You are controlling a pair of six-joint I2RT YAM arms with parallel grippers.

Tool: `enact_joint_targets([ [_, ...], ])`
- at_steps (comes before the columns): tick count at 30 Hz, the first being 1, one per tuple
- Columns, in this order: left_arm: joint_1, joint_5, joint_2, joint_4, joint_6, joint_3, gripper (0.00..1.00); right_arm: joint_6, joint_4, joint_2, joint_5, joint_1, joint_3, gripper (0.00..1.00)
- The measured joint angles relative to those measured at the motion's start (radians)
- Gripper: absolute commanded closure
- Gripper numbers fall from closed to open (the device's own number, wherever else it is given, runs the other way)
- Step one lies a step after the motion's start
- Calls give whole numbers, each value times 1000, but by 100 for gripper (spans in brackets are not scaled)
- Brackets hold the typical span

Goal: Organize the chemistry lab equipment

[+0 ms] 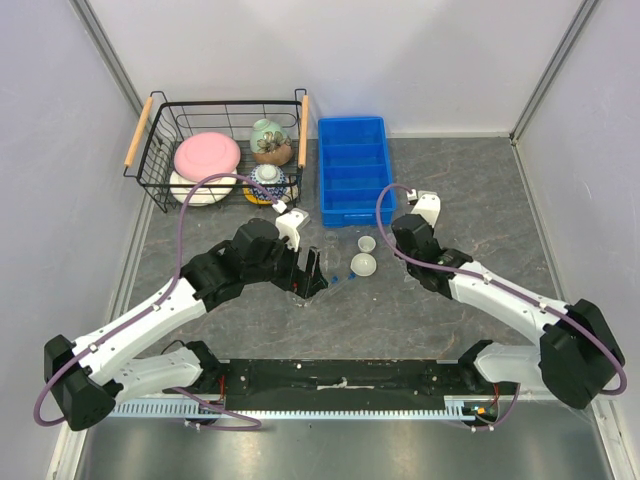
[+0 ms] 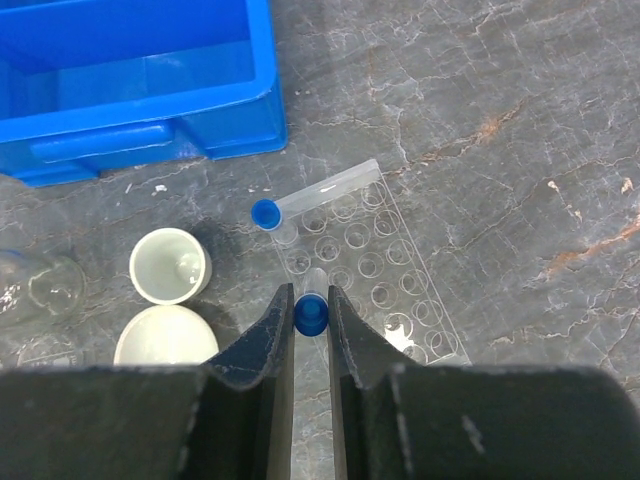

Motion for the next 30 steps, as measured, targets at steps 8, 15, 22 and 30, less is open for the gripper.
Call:
enact_joint_targets([
  [8,0,0,9,1,2,0,5,0,43,37,-48,-24,-10,100],
  [15,0,0,15,7,3,-1,5,-1,85,76,-66,-25,-10,100],
  [22,0,0,15,7,3,-1,5,-3,85,107,-72,-28,-10,100],
  [30,0,0,16,8,5,-1,5,-5,87,144,-86,-39,-6,100],
])
